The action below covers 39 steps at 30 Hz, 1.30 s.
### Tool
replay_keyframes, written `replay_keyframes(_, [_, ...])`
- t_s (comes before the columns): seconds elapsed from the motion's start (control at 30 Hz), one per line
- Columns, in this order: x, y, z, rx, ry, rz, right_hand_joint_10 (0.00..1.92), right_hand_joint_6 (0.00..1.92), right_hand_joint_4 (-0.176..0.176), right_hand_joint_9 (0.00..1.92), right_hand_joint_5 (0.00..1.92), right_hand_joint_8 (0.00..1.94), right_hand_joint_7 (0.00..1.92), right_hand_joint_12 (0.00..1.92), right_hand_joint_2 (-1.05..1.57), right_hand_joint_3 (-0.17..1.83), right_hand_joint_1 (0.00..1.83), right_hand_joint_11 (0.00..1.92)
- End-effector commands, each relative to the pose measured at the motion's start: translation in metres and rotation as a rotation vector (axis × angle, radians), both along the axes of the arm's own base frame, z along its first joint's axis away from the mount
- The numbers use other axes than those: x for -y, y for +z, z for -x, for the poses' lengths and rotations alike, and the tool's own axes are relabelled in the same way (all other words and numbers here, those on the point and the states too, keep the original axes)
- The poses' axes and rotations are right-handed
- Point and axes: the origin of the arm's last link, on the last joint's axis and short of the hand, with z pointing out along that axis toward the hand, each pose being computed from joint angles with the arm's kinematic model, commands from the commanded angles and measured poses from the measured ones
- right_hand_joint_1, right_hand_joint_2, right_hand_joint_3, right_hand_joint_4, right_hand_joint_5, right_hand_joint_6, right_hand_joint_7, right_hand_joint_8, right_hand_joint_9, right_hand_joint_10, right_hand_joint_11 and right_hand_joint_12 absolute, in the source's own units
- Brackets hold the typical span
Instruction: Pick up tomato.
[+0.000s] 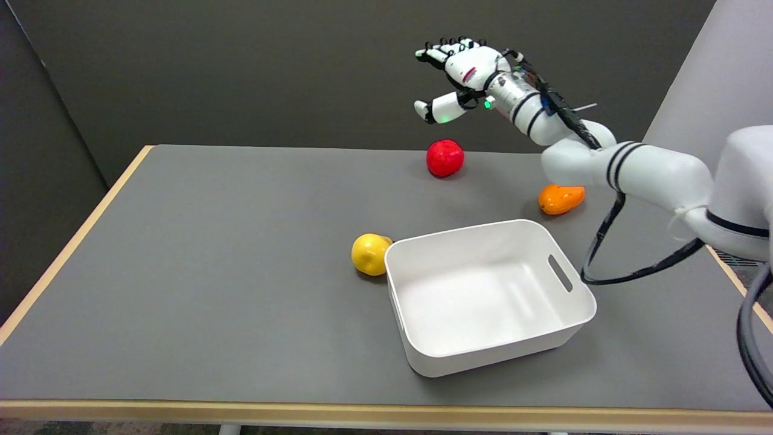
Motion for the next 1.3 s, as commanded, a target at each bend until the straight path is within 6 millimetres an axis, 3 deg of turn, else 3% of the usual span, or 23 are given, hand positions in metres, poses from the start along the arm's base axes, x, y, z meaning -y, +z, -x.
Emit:
replay_keyframes(0.03, [0.021,-0.016,0.021,-0.164,-0.16,0.074,0.5,0.3,0.1,0.14,0.04,0.25,0.09,1.03,0.58,0.96,0.18,0.05])
replay_keyframes(0.37, [0.006,-0.006,0.066,-0.111,-0.246,0.11,0.51,0.29,0.1,0.15,0.04,0.25,0.1,1.03,0.58,0.97,0.12,0.06])
replay_keyframes(0.5, [0.003,-0.004,0.073,-0.06,-0.249,0.126,0.51,0.29,0.099,0.15,0.04,0.25,0.1,1.04,0.58,0.97,0.12,0.06])
replay_keyframes(0.6, [0.001,-0.005,0.079,-0.026,-0.252,0.13,0.55,0.19,0.098,0.13,0.08,0.24,0.11,0.98,0.55,1.01,0.12,0.09])
replay_keyframes(0.73, [0.0,-0.017,0.087,-0.013,-0.253,0.108,0.54,0.2,0.098,0.13,0.07,0.25,0.11,0.99,0.55,1.01,0.12,0.08])
replay_keyframes(0.8, [0.003,-0.022,0.083,-0.005,-0.236,0.103,0.51,0.29,0.098,0.15,0.04,0.26,0.1,1.05,0.58,0.98,0.12,0.06])
replay_keyframes(1.3, [0.009,-0.033,0.073,0.017,-0.198,0.095,0.51,0.29,0.097,0.15,0.03,0.26,0.1,1.05,0.59,0.98,0.13,0.07])
